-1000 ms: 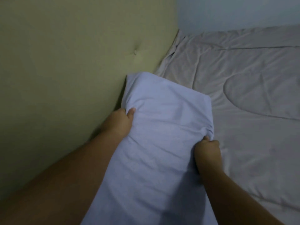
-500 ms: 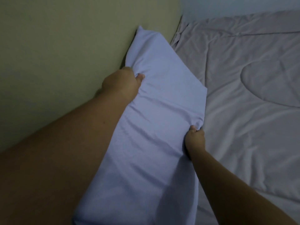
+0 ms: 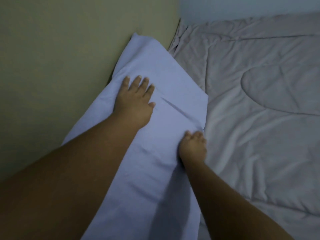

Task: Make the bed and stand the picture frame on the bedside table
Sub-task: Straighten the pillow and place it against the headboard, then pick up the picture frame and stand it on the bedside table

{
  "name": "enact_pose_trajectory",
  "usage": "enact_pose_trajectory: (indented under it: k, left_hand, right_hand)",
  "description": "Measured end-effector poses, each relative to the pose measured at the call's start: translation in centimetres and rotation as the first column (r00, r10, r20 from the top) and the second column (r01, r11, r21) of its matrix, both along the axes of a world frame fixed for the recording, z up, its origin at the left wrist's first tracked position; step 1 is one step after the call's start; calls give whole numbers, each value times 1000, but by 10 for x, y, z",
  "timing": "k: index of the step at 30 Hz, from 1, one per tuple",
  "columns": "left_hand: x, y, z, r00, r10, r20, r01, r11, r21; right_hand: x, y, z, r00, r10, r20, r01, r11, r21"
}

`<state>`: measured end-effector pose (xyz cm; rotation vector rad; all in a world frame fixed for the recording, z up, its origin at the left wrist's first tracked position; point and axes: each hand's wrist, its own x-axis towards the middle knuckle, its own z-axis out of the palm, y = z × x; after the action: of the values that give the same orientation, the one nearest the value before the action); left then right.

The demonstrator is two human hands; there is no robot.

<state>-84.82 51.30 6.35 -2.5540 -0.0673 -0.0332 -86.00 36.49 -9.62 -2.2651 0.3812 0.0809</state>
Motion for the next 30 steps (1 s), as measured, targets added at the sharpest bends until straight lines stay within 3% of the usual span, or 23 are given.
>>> enact_pose_trajectory:
  k: [2,4,6,8,11,16,22,26,30]
  left_hand:
    - [-2,-15,-3,998,-54,14,54,998,-21]
    - [-7,-26,-14,989,-125,-78,123,992,-35]
    - [-15,-24,-19,989,-70,-131,68,997,-22]
    - [-26,-15,-16,997,16,-77,-17,1000,-7]
    - [-48,-12,-5,996,80,25,-79,996,-44]
    - [-107,-21,8,942,307,139,-268,933,-241]
    - [-220,-69,13,774,587,236,-411,750,-518]
    - [-318,-115,3,628,740,241,-482,613,-626]
    - [-421,-147,-11,409,886,219,-551,431,-714]
  right_hand:
    - [-4,-5,4,997,-50,-52,52,997,53]
    - [-6,13,22,987,117,108,-131,982,136]
    - [-13,28,33,944,286,166,-315,931,184]
    - [-17,25,21,954,286,84,-295,949,109]
    - [-24,-8,5,992,119,-49,-120,992,-36]
    - [-50,-35,34,930,336,146,-331,942,-62]
    - [-123,-53,95,610,730,308,-681,682,-267]
    - [-197,-67,114,380,853,358,-790,500,-355]
    - [-279,-67,119,146,903,403,-853,321,-411]
